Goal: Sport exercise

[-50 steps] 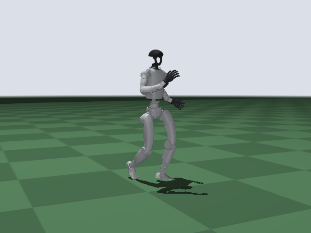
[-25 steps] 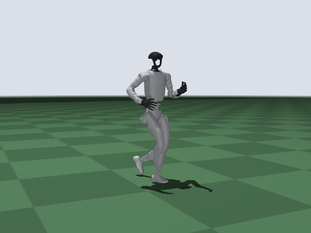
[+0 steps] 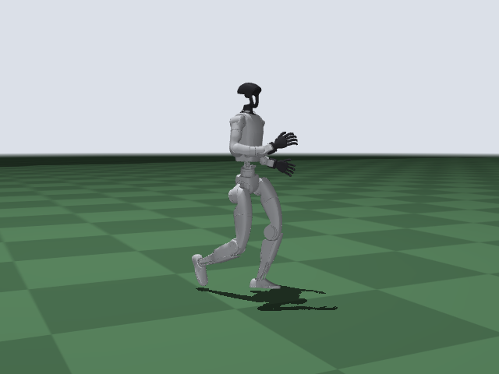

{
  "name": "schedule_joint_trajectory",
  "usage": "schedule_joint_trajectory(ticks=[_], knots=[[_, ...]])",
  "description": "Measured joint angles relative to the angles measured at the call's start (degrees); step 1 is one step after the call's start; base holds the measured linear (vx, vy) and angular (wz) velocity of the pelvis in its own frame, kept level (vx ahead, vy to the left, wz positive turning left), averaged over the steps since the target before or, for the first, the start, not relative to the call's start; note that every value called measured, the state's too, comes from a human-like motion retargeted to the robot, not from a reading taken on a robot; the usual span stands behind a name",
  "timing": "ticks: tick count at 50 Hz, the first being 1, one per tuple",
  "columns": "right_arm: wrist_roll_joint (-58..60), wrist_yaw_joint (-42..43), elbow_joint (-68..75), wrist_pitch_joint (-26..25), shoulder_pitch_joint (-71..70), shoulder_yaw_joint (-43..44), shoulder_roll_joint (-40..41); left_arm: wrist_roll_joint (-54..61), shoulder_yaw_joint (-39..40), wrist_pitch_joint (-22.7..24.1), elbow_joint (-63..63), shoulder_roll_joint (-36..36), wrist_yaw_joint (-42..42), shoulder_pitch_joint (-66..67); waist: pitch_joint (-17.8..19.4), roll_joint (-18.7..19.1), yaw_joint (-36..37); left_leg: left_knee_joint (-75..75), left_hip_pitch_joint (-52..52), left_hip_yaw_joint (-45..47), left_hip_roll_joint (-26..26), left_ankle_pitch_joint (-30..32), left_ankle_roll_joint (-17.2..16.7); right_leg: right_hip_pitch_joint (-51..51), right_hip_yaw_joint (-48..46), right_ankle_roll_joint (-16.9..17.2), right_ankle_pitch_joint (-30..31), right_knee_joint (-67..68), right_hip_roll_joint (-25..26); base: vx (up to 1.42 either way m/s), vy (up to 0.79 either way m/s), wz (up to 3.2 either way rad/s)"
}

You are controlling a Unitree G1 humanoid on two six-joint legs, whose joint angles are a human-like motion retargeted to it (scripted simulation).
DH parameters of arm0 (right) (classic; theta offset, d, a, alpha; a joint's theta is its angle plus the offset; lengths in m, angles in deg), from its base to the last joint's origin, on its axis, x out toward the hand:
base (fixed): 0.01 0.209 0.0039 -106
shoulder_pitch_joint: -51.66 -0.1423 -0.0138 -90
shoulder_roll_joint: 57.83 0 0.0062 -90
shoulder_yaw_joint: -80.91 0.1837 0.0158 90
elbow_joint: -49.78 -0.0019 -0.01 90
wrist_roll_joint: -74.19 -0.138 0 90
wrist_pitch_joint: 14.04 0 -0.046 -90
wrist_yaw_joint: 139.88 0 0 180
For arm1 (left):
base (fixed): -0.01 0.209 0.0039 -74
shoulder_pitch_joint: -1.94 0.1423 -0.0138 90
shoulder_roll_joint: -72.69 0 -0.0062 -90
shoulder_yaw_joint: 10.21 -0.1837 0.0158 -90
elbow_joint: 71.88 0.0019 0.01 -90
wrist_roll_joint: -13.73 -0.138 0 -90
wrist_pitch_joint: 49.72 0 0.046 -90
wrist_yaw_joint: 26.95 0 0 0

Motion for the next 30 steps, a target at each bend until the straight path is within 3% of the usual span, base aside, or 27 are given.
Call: schedule_joint_trajectory(ticks=[5, 10, 15, 19, 21, 25, 30], knots=[[2.6, -1.3, 9.5, -2.3, 5.8, -0.9, 2.1, -6.8, -2.9, -0.9, 2.1, 1.1, 5.7, -13.8, 2.9, -0.2, -4.1, 21.7, -0.3, -0.9, 0.3, -14.0, 7.3, -4.1, -0.3, -5.7, -4.8, 20.0, -3.9, -0.02, 0.03, 0.4], [1.4, -0.5, 17.3, -1.6, 14.8, 2.5, 0.2, -9.7, -5.3, -1.5, 5.6, 5.2, 10.8, -32.6, 4.0, 3.9, -9.2, 23.3, 6.6, -3.7, 3.5, -20.2, 6.8, -17.8, -0.9, -12.3, -15.1, 27.1, -3.0, -0.01, 0.01, 0.05], [-2.5, -1.5, 13.0, 0.0, 28.0, 9.3, -5.4, -7.7, -4.2, 0.7, 0.4, 8.2, 10.9, -38.0, 3.0, 9.4, -14.6, 14.3, 17.6, -5.5, 8.1, -12.1, -0.5, -27.2, -5.5, -12.3, -18.7, 12.1, 2.0, 0.02, -0.02, 0.02], [-4.4, -1.5, 9.6, 0.1, 36.8, 14.6, -7.0, -6.9, -6.0, 3.5, -3.1, 8.2, 9.3, -37.2, 1.9, 13.7, -14.9, 16.4, 21.6, -6.9, 14.3, 0.9, -7.4, -28.4, -8.9, -8.5, -15.3, -10.1, 10.6, 0.04, -0.05, -0.05], [-5.0, -1.2, 7.9, -0.1, 39.2, 16.5, -7.0, -6.1, -7.5, 4.0, -4.1, 7.6, 7.7, -36.0, 1.6, 16.0, -13.4, 22.3, 21.7, -7.5, 18.2, 5.7, -9.2, -27.6, -9.7, -7.3, -12.7, -19.6, 15.7, -0.01, -0.05, -0.22], [-5.1, 0.2, 5.2, -0.3, 37.3, 16.5, -7.5, -3.8, -9.5, 3.1, -3.9, 6.6, 5.8, -31.7, 2.0, 17.3, -10.0, 38.8, 20.3, -7.1, 24.1, 6.3, -7.7, -27.0, -10.0, -10.3, -15.8, -18.4, 19.7, -0.01, -0.05, -0.08], [-0.5, 2.7, 4.0, -2.0, 21.8, 12.1, -9.6, -3.9, -8.7, -1.4, 3.1, 5.4, 6.4, -24.6, 5.5, 16.5, -5.0, 56.5, 14.5, -7.2, 29.0, -3.5, -0.9, -24.3, -8.4, -17.6, -28.6, -5.1, 20.1, -0.01, -0.04, 0.07]])
